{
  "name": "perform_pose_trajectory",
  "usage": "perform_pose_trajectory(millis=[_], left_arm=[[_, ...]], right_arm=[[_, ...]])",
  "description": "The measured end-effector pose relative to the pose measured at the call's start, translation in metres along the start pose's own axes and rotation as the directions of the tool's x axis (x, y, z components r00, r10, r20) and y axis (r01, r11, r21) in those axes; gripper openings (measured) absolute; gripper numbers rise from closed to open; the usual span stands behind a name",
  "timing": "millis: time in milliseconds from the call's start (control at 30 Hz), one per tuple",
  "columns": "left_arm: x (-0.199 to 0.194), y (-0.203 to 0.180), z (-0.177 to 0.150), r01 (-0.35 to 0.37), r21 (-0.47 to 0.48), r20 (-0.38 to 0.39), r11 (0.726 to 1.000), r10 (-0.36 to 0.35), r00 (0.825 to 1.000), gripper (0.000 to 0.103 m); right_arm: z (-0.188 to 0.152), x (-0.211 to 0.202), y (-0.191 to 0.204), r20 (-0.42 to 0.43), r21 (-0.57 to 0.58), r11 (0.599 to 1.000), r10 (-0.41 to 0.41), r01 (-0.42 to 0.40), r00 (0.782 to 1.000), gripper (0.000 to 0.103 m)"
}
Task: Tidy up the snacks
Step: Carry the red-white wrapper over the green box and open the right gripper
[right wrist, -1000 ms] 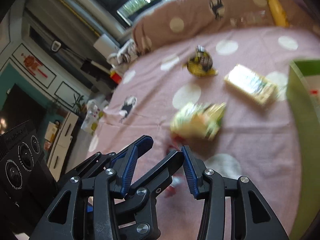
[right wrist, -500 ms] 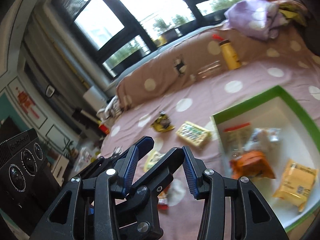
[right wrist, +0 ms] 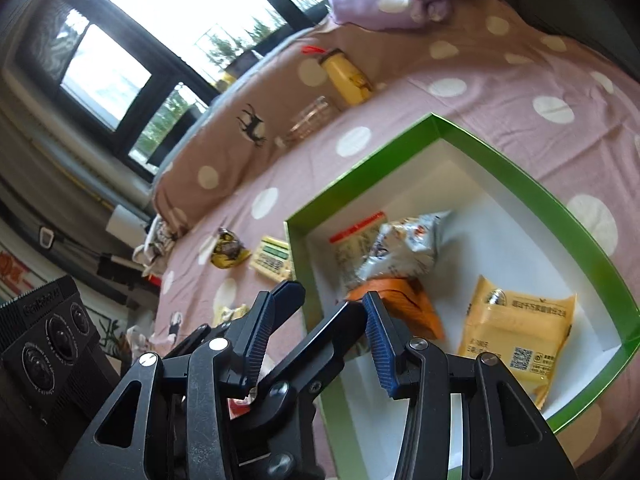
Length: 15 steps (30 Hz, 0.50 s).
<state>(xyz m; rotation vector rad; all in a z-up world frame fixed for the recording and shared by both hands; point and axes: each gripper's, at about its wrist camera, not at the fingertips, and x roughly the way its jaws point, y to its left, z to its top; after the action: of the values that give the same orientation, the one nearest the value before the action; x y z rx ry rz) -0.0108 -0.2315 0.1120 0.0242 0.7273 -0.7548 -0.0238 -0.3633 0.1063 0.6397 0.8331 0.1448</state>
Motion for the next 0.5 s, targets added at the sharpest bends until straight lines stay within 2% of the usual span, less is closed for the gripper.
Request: perform_pose_trajectory(millis=[33,100,167,267,300,367,500], left_arm=[[-0.001,0.002,-0.001,0.000,-0.006,-0.006,1.000,0.000,1.000,0.050],[-0.006,0.005,-0.002,-0.027,-0.010,-0.006,1.000,0.027,1.000,0.068],[-0.014,0.011,-0.002,-0.059,-0.013,0.005,0.998,0.059,0.998,0.076],[-0.035,0.030,-0.003,-0.125,-0.044,0.009,0.991,0.126,0.992,0.078],[-0.044,0.038,-0.005,-0.152,-0.058,0.008,0.987,0.153,0.988,0.082],[-0.059,0.057,-0.012,-0.205,-0.092,0.003,0.974,0.206,0.978,0.091],[-0.086,0.096,-0.037,-0.342,-0.166,-0.064,0.925,0.336,0.940,0.091]], right_arm=[[0.000,0.000,-0.002,-0.002,0.006,1.000,-0.009,0.009,1.000,0.048],[0.001,-0.001,-0.004,0.002,0.015,1.000,-0.021,0.021,1.000,0.053],[0.000,-0.004,-0.004,0.018,0.020,1.000,-0.013,0.013,1.000,0.057],[-0.001,-0.007,0.006,0.038,0.005,1.000,0.029,-0.029,0.999,0.061],[-0.002,-0.007,0.012,0.034,-0.008,0.999,0.049,-0.049,0.998,0.062],[-0.005,-0.002,0.028,0.008,-0.044,0.994,0.096,-0.095,0.995,0.072],[-0.019,0.020,0.066,-0.094,-0.112,0.976,0.176,-0.186,0.980,0.075]])
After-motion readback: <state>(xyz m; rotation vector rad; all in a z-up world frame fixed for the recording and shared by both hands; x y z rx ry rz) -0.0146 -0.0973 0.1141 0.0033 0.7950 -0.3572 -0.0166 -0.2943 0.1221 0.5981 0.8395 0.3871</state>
